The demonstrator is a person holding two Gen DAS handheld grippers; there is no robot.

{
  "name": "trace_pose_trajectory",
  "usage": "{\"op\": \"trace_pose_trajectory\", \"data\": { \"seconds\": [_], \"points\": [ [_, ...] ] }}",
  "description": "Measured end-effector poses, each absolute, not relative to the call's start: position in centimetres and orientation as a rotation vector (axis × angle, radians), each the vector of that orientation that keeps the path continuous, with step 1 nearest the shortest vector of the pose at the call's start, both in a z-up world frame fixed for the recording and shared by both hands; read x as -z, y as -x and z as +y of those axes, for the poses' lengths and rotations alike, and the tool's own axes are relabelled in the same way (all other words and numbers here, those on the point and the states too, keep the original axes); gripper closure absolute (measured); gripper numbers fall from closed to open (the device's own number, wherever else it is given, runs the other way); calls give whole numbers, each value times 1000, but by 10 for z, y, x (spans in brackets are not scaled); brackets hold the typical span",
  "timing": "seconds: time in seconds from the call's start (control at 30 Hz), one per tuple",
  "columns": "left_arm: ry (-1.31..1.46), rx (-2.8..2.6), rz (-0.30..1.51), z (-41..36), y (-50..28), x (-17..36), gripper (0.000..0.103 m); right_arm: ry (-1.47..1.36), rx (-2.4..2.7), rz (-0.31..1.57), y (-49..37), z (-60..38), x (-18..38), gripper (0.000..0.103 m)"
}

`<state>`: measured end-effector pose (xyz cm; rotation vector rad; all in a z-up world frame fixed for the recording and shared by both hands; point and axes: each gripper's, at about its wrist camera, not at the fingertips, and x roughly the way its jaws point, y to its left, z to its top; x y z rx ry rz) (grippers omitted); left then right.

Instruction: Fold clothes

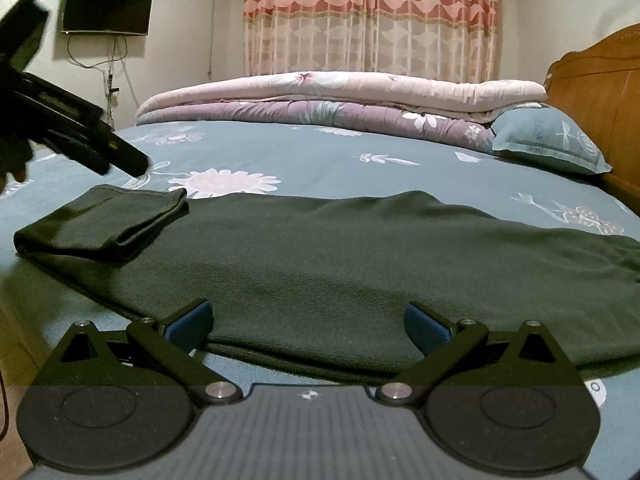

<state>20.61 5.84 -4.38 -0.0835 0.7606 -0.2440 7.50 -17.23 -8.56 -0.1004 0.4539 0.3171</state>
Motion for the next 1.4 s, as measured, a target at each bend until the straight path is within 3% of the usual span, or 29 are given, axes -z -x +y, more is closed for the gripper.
{"op": "trace_pose_trajectory", "data": {
  "seconds": [0.23, 0.97, 1.4],
  "points": [
    [85, 130, 849, 82, -205, 66, 4, 102, -309, 470, -77, -170, 84, 0],
    [235, 269, 848, 73, -140, 74, 4, 104, -291, 483, -77, -165, 84, 0],
    [73, 217, 826, 40, -215, 27, 4, 157, -254, 662, -102, -188, 37, 0]
  ]
}}
